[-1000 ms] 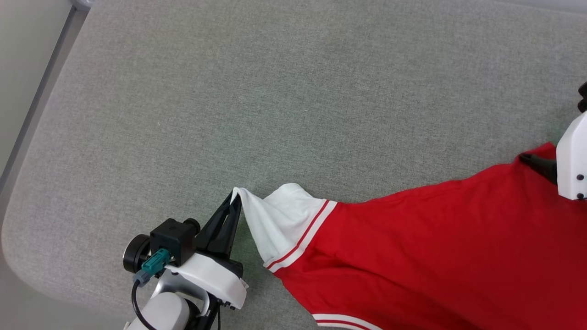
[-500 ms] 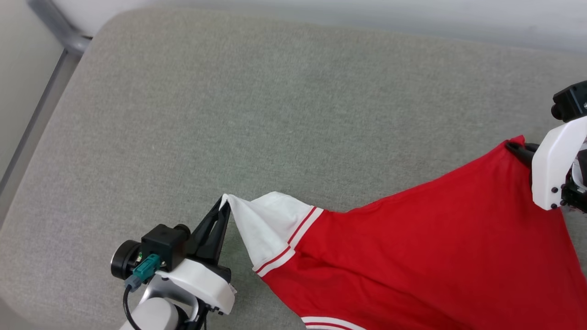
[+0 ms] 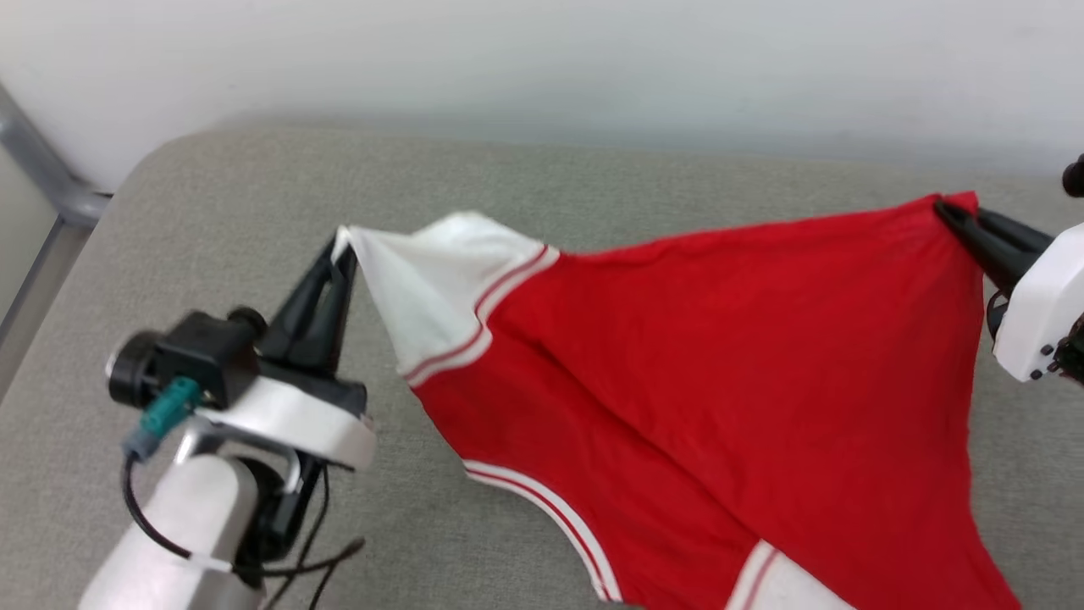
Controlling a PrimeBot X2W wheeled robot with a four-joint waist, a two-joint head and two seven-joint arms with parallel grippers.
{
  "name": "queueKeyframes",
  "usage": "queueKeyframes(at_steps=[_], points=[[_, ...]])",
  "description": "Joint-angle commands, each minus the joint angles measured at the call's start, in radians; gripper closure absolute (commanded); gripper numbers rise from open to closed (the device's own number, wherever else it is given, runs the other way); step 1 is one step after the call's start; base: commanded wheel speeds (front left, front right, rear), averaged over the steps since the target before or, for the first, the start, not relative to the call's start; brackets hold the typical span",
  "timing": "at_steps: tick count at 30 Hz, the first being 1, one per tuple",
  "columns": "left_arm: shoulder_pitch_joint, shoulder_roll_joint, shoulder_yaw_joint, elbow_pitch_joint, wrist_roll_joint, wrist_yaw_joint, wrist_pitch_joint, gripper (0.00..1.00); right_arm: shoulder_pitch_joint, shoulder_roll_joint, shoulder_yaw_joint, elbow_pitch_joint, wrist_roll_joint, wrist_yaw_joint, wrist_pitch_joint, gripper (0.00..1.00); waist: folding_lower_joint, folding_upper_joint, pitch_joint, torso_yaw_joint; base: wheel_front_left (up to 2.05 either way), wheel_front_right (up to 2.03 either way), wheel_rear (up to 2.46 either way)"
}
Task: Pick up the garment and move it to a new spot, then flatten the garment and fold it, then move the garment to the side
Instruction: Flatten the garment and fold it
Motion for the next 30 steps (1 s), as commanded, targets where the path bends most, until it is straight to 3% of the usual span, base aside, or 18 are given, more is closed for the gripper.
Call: queueKeyframes(at_steps=[1, 9, 16, 22, 30], points=[[-0.019, 0.006, 0.006, -0.006, 0.000, -0.004, 0.004, 1.00, 0.008, 0.006, -0.007, -0.007, -0.004, -0.001, -0.007, 1.00, 0.0000, 0.0000, -0.016, -0.019, 0.00, 0.00, 0.00], [-0.221, 0.038, 0.028, -0.039, -0.002, -0.048, 0.059, 1.00, -0.044, 0.032, -0.104, -0.090, -0.057, -0.001, -0.019, 1.00, 0.0000, 0.0000, -0.004, -0.052, 0.00, 0.00, 0.00], [-0.483, 0.032, 0.017, -0.026, 0.018, -0.098, 0.113, 1.00, -0.171, 0.057, -0.195, -0.140, -0.122, -0.001, 0.019, 1.00, 0.0000, 0.0000, 0.094, -0.062, 0.00, 0.00, 0.00], [-0.751, 0.023, 0.014, 0.032, 0.039, -0.145, 0.150, 1.00, -0.375, 0.066, -0.241, -0.147, -0.193, -0.001, 0.070, 1.00, 0.0000, 0.0000, 0.237, -0.058, 0.00, 0.00, 0.00], [-1.155, 0.006, -0.008, 0.201, 0.050, -0.191, 0.157, 1.00, -0.739, 0.083, -0.234, -0.038, -0.295, -0.001, 0.101, 1.00, 0.0000, 0.0000, 0.394, -0.047, 0.00, 0.00, 0.00]])
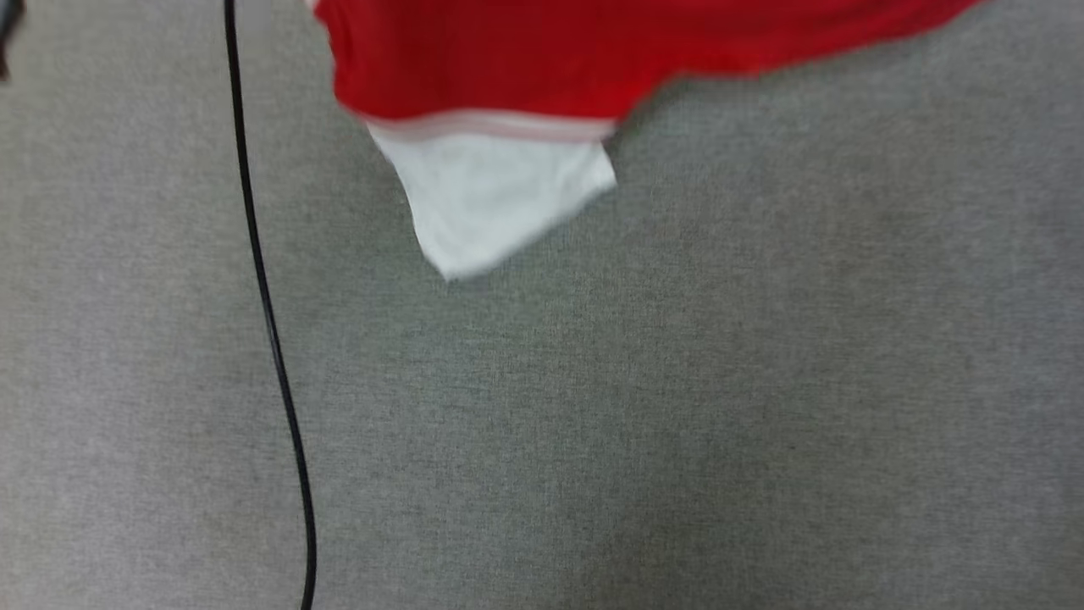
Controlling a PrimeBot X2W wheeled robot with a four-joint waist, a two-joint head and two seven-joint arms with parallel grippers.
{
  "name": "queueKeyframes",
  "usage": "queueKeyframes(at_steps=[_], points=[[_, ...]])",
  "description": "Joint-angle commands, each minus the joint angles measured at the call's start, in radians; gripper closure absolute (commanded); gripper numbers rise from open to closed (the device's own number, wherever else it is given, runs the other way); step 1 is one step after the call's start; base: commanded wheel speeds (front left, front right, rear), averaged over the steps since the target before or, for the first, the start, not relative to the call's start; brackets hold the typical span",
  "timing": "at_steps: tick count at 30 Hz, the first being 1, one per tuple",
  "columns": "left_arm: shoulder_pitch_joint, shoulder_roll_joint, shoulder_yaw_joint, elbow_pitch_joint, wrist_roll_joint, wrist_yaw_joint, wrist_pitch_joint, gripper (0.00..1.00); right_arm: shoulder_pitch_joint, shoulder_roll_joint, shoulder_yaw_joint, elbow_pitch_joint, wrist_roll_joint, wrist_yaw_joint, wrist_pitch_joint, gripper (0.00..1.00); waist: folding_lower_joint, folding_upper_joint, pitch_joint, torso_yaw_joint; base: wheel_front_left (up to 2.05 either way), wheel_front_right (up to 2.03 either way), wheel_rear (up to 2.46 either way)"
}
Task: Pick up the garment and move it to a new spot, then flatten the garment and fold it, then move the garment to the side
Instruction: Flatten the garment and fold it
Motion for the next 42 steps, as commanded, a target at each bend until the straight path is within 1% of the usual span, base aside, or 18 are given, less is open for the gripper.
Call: queueKeyframes(at_steps=[1, 4, 10, 14, 19, 25, 32, 35, 39, 42], points=[[-0.036, -0.009, -0.004, 0.020, -0.009, -0.003, -0.006, 1.00, -0.044, -0.005, 0.006, 0.016, -0.010, -0.001, 0.000, 1.00, -0.0002, 0.0000, 0.067, 0.013, 0.00, 0.00, 0.00], [-0.175, -0.010, -0.011, 0.085, -0.009, -0.009, -0.019, 1.00, -0.184, -0.005, 0.030, 0.073, -0.052, -0.001, -0.010, 1.00, -0.0002, 0.0000, 0.106, 0.021, 0.00, 0.00, 0.00], [-0.387, -0.009, -0.043, 0.246, -0.014, -0.013, -0.053, 1.00, -0.409, 0.033, 0.092, 0.231, -0.101, -0.001, -0.075, 1.00, -0.0002, 0.0000, 0.154, 0.017, 0.00, 0.00, 0.00], [-0.463, 0.001, -0.089, 0.326, -0.036, -0.014, -0.083, 1.00, -0.494, 0.053, 0.136, 0.336, -0.106, -0.001, -0.127, 1.00, -0.0002, 0.0000, 0.179, 0.011, 0.00, 0.00, 0.00], [-0.458, 0.021, -0.160, 0.394, -0.087, -0.014, -0.124, 1.00, -0.530, 0.062, 0.192, 0.435, -0.089, -0.001, -0.178, 1.00, -0.0002, 0.0000, 0.207, 0.020, 0.00, 0.00, 0.00], [-0.391, 0.032, -0.233, 0.447, -0.147, -0.015, -0.173, 1.00, -0.473, 0.064, 0.270, 0.527, -0.037, -0.001, -0.245, 1.00, -0.0002, 0.0000, 0.220, 0.024, 0.00, 0.00, 0.00], [-0.247, 0.044, -0.302, 0.458, -0.193, -0.015, -0.210, 1.00, -0.337, 0.064, 0.355, 0.579, 0.049, -0.001, -0.322, 1.00, -0.0002, 0.0000, 0.183, 0.020, 0.00, 0.00, 0.00], [-0.156, 0.050, -0.323, 0.452, -0.204, -0.015, -0.218, 1.00, -0.240, 0.073, 0.388, 0.582, 0.093, -0.001, -0.358, 1.00, -0.0002, 0.0000, 0.142, 0.016, 0.00, 0.00, 0.00], [-0.007, 0.058, -0.329, 0.432, -0.214, -0.013, -0.223, 1.00, -0.093, 0.065, 0.444, 0.563, 0.151, -0.001, -0.394, 1.00, -0.0002, 0.0000, 0.070, 0.011, 0.00, 0.00, 0.00], [0.125, 0.077, -0.318, 0.392, -0.218, 0.002, -0.224, 1.00, 0.021, 0.052, 0.497, 0.536, 0.190, -0.001, -0.407, 1.00, -0.0002, 0.0000, 0.006, 0.005, 0.00, 0.00, 0.00]])
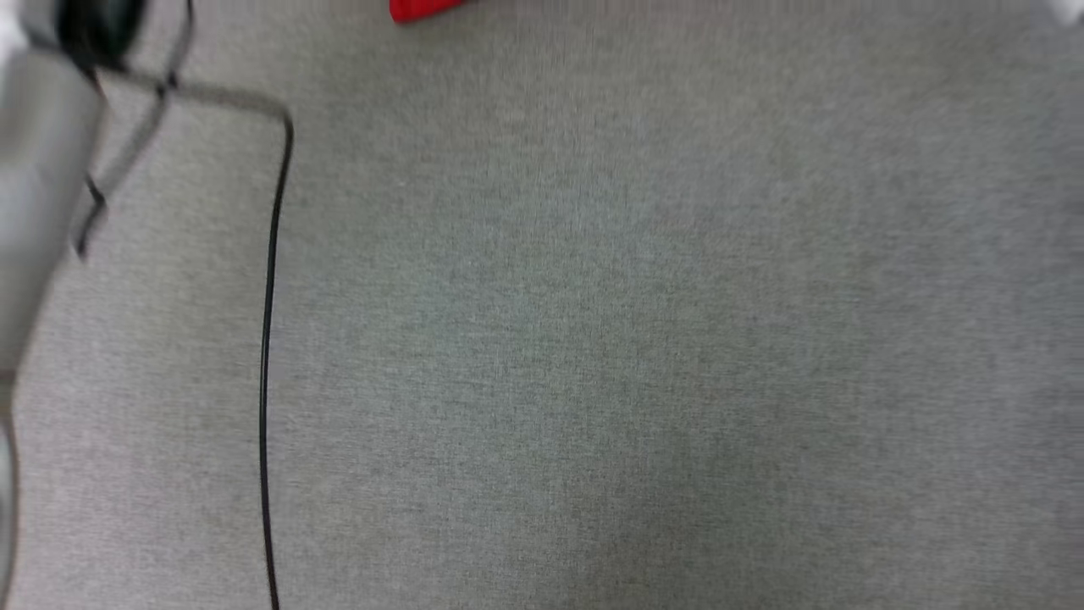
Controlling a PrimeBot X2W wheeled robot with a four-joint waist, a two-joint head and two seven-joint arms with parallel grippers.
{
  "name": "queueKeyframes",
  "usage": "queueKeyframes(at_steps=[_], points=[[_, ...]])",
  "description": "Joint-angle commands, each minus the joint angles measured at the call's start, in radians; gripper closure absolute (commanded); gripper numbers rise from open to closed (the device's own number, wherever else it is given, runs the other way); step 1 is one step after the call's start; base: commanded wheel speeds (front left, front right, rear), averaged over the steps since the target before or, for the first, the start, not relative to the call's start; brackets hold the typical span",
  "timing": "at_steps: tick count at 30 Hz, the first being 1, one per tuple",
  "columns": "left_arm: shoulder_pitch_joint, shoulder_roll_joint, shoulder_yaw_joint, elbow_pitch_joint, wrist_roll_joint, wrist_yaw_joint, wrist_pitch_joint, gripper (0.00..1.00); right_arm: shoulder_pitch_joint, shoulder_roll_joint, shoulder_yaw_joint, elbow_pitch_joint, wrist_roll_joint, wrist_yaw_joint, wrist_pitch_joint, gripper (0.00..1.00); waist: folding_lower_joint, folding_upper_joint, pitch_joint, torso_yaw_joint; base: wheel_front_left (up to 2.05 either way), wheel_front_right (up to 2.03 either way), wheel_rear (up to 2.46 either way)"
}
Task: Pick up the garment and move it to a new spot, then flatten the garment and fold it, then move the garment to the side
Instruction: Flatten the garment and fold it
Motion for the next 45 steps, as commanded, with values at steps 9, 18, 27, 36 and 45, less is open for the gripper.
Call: queueKeyframes(at_steps=[9, 18, 27, 36, 45], points=[[0.426, 0.072, -0.036, -0.159, -0.023, 0.069, 0.004, 1.00, 0.322, -0.080, 0.094, -0.119, 0.108, -0.001, -0.018, 1.00, 0.0001, 0.0000, -0.219, 0.001, 0.00, 0.00, 0.00], [0.817, 0.139, -0.077, -0.323, -0.120, 0.169, 0.041, 1.00, 0.660, -0.162, 0.143, -0.255, 0.156, -0.001, -0.034, 1.00, 0.0001, 0.0000, -0.355, 0.001, 0.00, 0.00, 0.00], [1.151, 0.196, -0.088, -0.473, -0.241, 0.267, 0.038, 1.00, 0.931, -0.214, 0.109, -0.336, 0.165, -0.001, -0.051, 1.00, 0.0001, 0.0000, -0.448, -0.001, 0.00, 0.00, 0.00], [1.432, 0.254, -0.131, -0.635, -0.343, 0.376, 0.088, 1.00, 1.204, -0.276, 0.047, -0.444, 0.190, -0.001, 0.029, 1.00, 0.0001, 0.0000, -0.531, -0.014, 0.00, 0.00, 0.00], [1.515, 0.283, -0.134, -0.722, -0.380, 0.420, 0.104, 1.00, 1.377, -0.288, -0.040, -0.520, 0.204, -0.001, 0.071, 1.00, 0.0001, 0.0000, -0.545, -0.010, 0.00, 0.00, 0.00]])
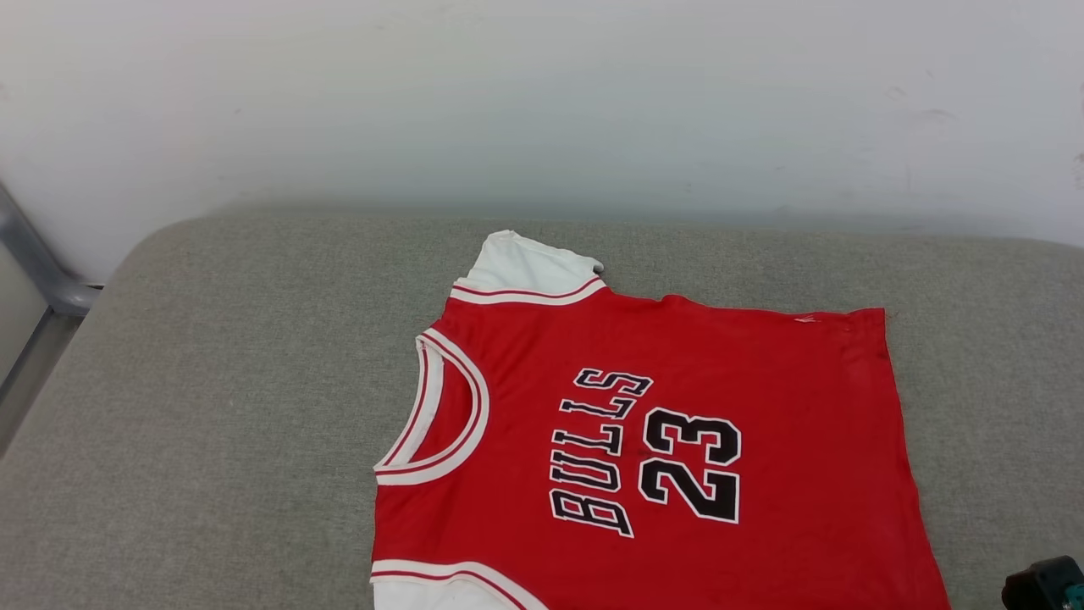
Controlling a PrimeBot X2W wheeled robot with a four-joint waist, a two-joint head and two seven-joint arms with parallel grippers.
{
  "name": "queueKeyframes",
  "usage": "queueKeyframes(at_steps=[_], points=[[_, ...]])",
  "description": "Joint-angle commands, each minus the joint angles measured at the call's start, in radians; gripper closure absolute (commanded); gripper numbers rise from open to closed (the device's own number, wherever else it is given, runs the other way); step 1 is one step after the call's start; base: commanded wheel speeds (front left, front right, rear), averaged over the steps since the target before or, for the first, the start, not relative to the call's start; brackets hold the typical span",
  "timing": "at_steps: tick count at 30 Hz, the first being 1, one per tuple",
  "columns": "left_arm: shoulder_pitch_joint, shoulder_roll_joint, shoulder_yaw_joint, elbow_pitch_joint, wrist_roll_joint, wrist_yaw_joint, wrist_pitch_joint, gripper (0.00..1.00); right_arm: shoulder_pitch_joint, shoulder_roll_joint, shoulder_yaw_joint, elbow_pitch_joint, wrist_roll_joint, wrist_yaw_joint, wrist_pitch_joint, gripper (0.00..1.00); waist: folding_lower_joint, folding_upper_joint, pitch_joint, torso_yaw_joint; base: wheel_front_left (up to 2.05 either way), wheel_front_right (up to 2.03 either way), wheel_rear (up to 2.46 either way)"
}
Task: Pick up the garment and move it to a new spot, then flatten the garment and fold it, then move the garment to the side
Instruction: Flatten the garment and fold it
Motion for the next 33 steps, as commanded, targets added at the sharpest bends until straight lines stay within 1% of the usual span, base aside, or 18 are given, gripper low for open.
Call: queueKeyframes(at_steps=[1, 9, 14, 19, 26, 33], points=[[0.005, -0.005, 0.006, -0.004, 0.009, 0.003, -0.017, 1.00, 0.022, 0.011, -0.021, -0.013, -0.017, -0.001, 0.007, 1.00, 0.0001, -0.0001, 0.002, -0.004, 0.00, 0.00, 0.00], [-0.121, -0.020, 0.024, 0.026, 0.073, -0.027, -0.035, 1.00, 0.005, 0.050, -0.102, -0.068, -0.040, -0.001, 0.033, 1.00, 0.0001, -0.0001, 0.026, -0.018, 0.00, 0.00, 0.00], [-0.223, -0.029, 0.036, 0.053, 0.112, -0.055, -0.027, 1.00, -0.019, 0.070, -0.157, -0.096, -0.035, -0.001, 0.037, 1.00, 0.0001, -0.0001, 0.074, -0.030, 0.00, 0.00, 0.00], [-0.327, -0.038, 0.053, 0.098, 0.136, -0.090, -0.018, 1.00, -0.056, 0.088, -0.187, -0.114, -0.049, -0.001, 0.044, 1.00, 0.0001, -0.0001, 0.133, -0.042, 0.00, 0.00, 0.00], [-0.490, -0.051, 0.068, 0.202, 0.170, -0.169, -0.007, 1.00, -0.135, 0.112, -0.215, -0.103, -0.032, -0.001, 0.055, 1.00, 0.0001, -0.0001, 0.227, -0.053, 0.00, 0.00, 0.00], [-0.628, -0.085, 0.076, 0.330, 0.194, -0.239, -0.014, 1.00, -0.226, 0.123, -0.226, -0.074, -0.027, -0.001, 0.058, 1.00, 0.0001, -0.0001, 0.310, -0.063, 0.00, 0.00, 0.00]])
